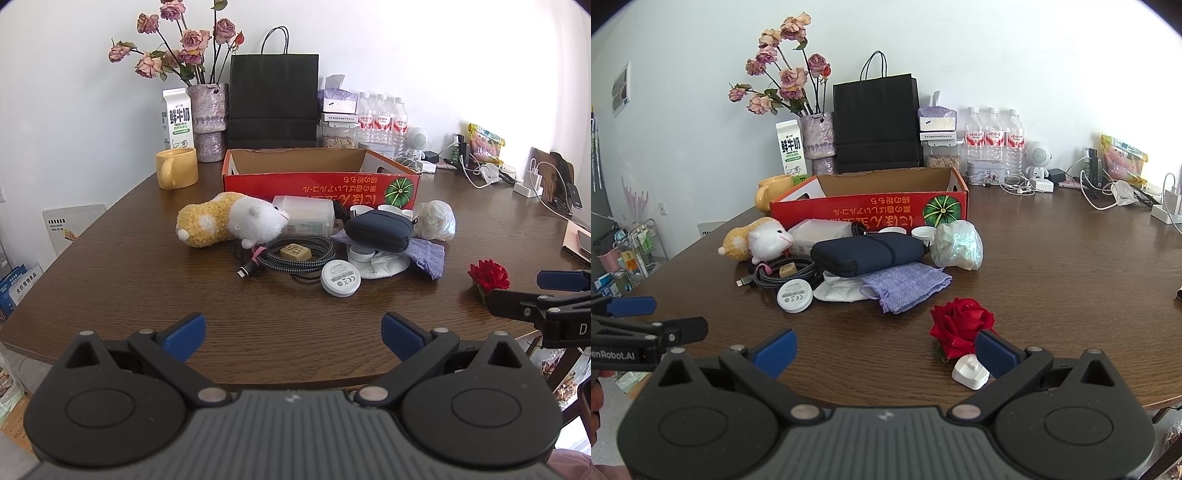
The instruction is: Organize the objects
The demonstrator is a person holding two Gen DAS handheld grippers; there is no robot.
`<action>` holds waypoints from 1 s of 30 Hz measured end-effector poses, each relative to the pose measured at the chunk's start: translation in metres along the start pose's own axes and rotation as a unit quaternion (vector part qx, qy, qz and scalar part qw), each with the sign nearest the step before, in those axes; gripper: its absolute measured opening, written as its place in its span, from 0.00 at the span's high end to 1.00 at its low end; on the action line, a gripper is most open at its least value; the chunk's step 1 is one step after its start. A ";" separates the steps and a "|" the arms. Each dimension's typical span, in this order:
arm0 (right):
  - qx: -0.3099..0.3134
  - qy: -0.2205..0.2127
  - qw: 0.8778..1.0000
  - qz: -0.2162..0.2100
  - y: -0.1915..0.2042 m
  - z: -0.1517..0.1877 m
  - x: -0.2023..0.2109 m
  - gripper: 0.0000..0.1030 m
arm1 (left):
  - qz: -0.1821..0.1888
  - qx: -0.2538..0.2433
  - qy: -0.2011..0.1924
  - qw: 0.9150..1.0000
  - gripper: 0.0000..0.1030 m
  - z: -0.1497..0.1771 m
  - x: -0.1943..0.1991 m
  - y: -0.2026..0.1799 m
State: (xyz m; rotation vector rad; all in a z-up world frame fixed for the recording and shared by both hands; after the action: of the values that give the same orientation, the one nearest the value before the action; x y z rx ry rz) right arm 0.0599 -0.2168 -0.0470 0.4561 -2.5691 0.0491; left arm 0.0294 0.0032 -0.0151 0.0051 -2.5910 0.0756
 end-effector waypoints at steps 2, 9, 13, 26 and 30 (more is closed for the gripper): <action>0.002 0.000 1.000 -0.001 0.001 0.000 0.000 0.00 | -0.001 0.000 0.000 1.000 0.00 0.000 0.000 0.000; 0.002 0.001 1.000 -0.001 0.001 0.001 0.000 0.00 | -0.001 0.001 0.002 1.000 0.00 0.001 0.000 0.000; 0.002 0.002 1.000 0.000 0.000 0.001 -0.001 0.00 | -0.001 0.001 0.002 1.000 0.00 0.001 0.000 0.000; 0.002 0.005 1.000 0.002 -0.001 0.003 -0.002 0.00 | 0.000 0.001 0.004 1.000 0.00 0.003 -0.001 0.000; 0.003 0.009 1.000 0.008 -0.003 0.007 -0.004 0.00 | -0.002 0.003 0.006 1.000 0.00 0.006 -0.002 0.000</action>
State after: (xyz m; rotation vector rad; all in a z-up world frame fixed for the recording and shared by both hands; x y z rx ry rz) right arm 0.0608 -0.2191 -0.0549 0.4354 -2.5568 0.0669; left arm 0.0281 0.0025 -0.0210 0.0109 -2.5789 0.0817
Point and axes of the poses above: each gripper's, at about its wrist camera, not at the fingertips, and x roughly against the way its jaws point, y to its left, z to its underside, the point moved 4 cm from there along -x, roughly the way its jaws point, and after that the axes turned 3 degrees about x, right-handed, at the moved point
